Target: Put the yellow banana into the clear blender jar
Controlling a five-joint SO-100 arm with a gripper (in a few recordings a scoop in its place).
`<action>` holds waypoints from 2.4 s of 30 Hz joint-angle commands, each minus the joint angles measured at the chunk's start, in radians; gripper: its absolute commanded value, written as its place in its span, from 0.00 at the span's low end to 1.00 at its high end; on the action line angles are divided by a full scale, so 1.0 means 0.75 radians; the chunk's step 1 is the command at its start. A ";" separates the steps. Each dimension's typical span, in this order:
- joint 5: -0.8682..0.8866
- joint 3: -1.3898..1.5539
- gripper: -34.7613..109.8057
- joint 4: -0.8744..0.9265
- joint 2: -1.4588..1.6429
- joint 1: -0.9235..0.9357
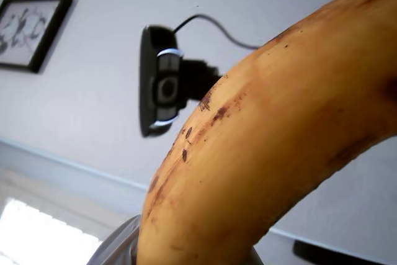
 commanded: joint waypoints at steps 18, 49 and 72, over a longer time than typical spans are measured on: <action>0.059 -0.337 0.29 0.671 -0.830 0.288; 0.027 -1.086 0.40 1.428 -0.931 0.180; 0.119 1.053 0.24 0.767 0.450 0.080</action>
